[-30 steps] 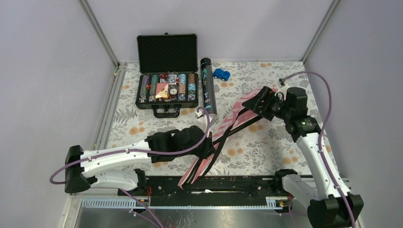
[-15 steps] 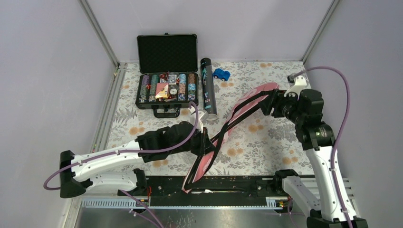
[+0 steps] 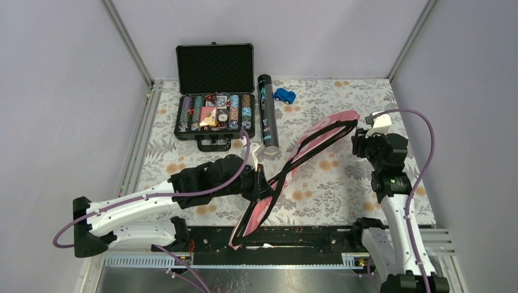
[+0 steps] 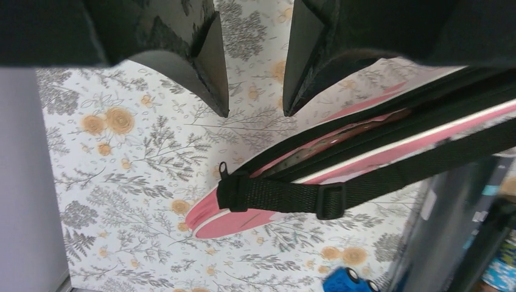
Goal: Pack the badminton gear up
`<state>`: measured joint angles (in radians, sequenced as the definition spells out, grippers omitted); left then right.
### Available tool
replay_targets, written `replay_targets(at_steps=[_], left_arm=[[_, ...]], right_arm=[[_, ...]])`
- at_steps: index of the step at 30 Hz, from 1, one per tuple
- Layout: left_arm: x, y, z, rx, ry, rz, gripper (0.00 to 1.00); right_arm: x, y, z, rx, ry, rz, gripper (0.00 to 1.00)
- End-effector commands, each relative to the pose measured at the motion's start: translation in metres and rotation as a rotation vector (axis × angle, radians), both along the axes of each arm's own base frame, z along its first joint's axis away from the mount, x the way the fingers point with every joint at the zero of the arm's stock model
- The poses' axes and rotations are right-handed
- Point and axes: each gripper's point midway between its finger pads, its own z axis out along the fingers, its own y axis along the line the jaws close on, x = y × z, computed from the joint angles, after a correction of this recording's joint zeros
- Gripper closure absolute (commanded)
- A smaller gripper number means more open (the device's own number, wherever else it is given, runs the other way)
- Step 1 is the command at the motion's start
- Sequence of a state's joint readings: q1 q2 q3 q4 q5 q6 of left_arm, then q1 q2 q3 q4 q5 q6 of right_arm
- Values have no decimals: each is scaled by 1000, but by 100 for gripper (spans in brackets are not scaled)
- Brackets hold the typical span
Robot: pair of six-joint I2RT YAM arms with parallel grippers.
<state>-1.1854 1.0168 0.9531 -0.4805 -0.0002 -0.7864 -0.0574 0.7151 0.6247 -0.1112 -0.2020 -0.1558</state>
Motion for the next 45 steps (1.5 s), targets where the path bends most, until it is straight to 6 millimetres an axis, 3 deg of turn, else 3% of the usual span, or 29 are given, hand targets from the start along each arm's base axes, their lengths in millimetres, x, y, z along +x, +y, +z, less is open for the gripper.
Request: replay_targets(at_steps=[1, 8, 14, 35, 38, 43, 45], left_arm=[[-1, -15, 55, -156, -45, -35, 100], [1, -13, 55, -159, -54, -31, 100], [-1, -11, 59, -166, -52, -52, 100], [-3, -12, 60, -126, -41, -113, 100], [-3, -13, 61, -126, -41, -116, 100], [-1, -14, 60, -120, -44, -113, 100], [0, -15, 61, -121, -46, -112, 100]], right_arm=[[22, -11, 11, -119, -120, 25, 54], [30, -35, -12, -199, -110, -34, 43], [39, -17, -21, -188, -156, 74, 45], [62, -33, -27, -303, -164, 51, 56], [62, -31, -30, -297, -157, 63, 63], [62, -18, -26, -239, -174, 108, 100], [60, -12, -21, -205, -188, 128, 100]])
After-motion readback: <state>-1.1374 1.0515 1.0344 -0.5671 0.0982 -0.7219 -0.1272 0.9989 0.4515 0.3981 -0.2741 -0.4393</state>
